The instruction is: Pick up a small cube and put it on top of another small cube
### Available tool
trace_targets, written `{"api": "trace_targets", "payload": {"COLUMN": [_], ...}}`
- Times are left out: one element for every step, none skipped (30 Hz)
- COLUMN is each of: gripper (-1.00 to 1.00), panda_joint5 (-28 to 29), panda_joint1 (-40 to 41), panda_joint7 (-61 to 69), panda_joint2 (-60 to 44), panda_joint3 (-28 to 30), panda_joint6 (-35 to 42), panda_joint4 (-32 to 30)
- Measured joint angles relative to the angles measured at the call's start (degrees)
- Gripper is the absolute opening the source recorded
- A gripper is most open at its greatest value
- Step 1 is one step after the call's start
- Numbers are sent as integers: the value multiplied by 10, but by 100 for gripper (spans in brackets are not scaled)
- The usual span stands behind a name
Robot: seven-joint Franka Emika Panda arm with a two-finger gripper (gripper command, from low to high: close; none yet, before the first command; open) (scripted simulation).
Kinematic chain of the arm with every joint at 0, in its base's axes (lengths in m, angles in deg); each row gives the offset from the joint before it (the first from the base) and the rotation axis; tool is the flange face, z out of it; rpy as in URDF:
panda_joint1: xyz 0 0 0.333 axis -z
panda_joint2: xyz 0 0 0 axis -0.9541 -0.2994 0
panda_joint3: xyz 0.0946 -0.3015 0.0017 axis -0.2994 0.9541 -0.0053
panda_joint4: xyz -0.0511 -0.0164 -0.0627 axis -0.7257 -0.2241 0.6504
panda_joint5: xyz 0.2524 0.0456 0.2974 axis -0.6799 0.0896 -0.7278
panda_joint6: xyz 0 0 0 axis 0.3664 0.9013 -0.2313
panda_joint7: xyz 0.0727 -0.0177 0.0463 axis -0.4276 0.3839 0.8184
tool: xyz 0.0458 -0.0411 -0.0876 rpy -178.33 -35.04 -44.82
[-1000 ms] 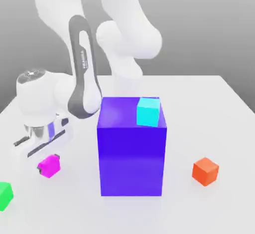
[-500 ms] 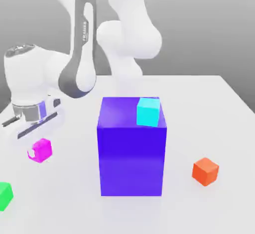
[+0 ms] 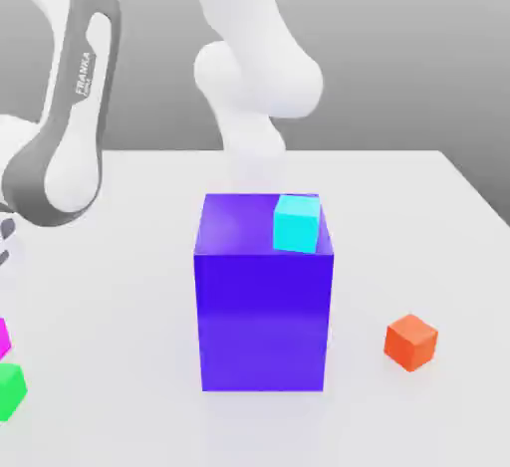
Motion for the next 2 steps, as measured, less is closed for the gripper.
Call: {"api": "trace_targets", "payload": {"gripper": [100, 100], "panda_joint5": [0, 0], "panda_joint1": [0, 0], "panda_joint7": [0, 0], "panda_joint2": [0, 0], "panda_joint3": [0, 0], "panda_joint6": [0, 0], "panda_joint4": [0, 0]}}
